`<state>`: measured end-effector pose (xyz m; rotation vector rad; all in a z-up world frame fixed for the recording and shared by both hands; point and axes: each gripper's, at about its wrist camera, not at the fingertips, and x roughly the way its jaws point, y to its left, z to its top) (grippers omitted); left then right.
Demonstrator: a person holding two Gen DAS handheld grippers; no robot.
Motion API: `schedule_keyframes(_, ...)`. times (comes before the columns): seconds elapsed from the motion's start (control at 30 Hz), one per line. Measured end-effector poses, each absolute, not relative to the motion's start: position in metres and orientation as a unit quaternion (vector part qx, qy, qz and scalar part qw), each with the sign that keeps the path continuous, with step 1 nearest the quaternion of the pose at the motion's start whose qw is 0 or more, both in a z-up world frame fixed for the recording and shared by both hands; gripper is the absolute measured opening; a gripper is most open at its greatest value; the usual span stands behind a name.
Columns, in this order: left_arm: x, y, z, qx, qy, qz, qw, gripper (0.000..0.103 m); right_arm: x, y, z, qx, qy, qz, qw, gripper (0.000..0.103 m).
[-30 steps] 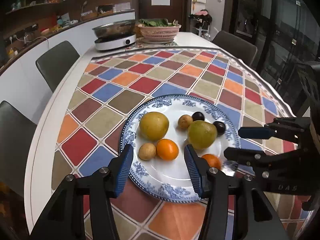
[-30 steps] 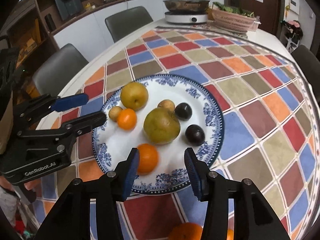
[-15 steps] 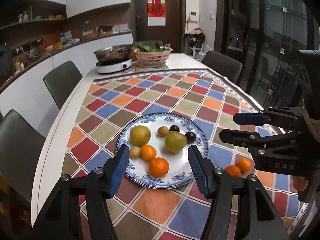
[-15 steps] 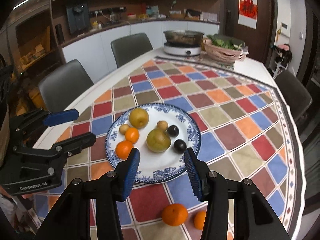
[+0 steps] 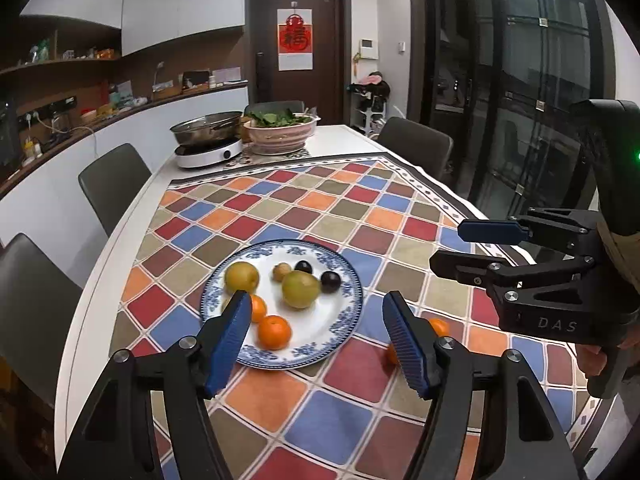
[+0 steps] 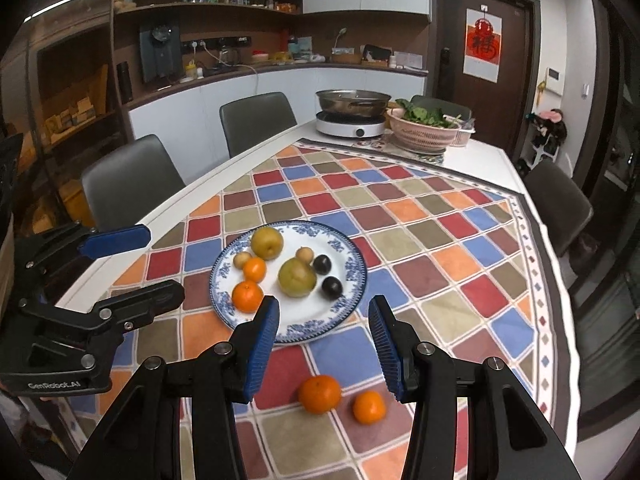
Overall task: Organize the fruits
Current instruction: 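Move both open tools toward the last two oranges on the tablecloth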
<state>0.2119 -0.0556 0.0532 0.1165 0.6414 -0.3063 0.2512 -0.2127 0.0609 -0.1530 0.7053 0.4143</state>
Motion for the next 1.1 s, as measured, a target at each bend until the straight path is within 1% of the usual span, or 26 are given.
schedule_keyframes(0.2, 0.205, -0.075, 0.047, 0.069, 0.308, -0.170, 0.934, 0.067, 0.236, -0.230, 0.059, -0.077, 0.338, 0.193, 0.918, 0.047)
schedule_keyframes(0.47, 0.199, -0.106, 0.030, 0.107, 0.302, -0.211, 0.923, 0.067, 0.223, -0.253, 0.037, -0.082, 0.352, 0.184, 0.914, 0.047)
schedule_keyframes(1.1, 0.224, -0.135, -0.042, 0.147, 0.359, -0.273, 0.880, 0.067, 0.233, -0.263, -0.034, -0.112, 0.409, 0.206, 0.882, 0.047)
